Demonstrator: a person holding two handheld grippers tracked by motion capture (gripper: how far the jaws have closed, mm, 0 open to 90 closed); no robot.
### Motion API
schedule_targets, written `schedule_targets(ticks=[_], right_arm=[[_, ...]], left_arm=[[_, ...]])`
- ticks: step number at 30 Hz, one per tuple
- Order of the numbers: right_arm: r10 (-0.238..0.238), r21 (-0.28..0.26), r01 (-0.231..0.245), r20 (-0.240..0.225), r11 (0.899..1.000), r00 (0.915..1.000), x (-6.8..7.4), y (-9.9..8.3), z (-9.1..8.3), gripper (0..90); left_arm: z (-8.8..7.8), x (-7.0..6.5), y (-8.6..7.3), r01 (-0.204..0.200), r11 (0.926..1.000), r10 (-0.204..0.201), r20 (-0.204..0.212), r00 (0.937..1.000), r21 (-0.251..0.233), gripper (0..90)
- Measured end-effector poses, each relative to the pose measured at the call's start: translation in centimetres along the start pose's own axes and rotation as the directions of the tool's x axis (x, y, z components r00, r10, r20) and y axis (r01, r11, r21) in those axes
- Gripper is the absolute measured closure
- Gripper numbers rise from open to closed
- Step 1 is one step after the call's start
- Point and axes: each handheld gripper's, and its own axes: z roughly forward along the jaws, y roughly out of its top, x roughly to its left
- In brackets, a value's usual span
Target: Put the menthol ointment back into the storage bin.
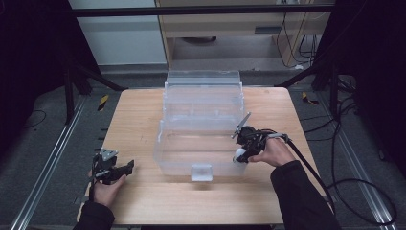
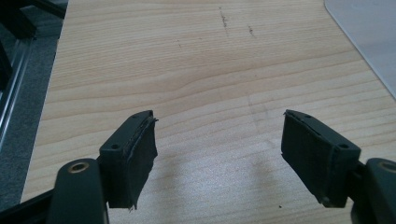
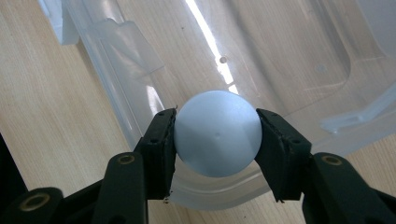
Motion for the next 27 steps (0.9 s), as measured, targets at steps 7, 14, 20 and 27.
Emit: schedule_targets(ticks=[7, 14, 20, 27], right_arm=[[-0.001, 0.016, 0.001, 0.000, 1.000, 1.0000, 0.02, 0.13, 0.34, 50.1], [-0.003, 0.021, 0.003, -0.003, 1.000, 1.0000, -0.02, 0.18, 0.52, 50.0], [-0.005, 0.024, 0.005, 0.000, 1.000, 1.0000, -0.04, 0.21, 0.73, 49.8], [0.009, 0.015, -0.009, -0.002, 1.000, 1.0000, -0.07, 0.23, 0.56, 48.4]], left_arm=[[0.01, 0.00, 0.00, -0.001, 1.0000, 0.001, 0.001, 1.0000, 0.001, 25.9], [0.01, 0.01, 0.00, -0.001, 1.0000, 0.001, 0.001, 1.0000, 0.002, 25.9], [0.01, 0.02, -0.01, -0.001, 1.0000, 0.001, 0.001, 1.0000, 0.001, 25.9], [0.04, 0.01, -0.01, -0.003, 1.0000, 0.003, 0.002, 1.0000, 0.005, 25.9]])
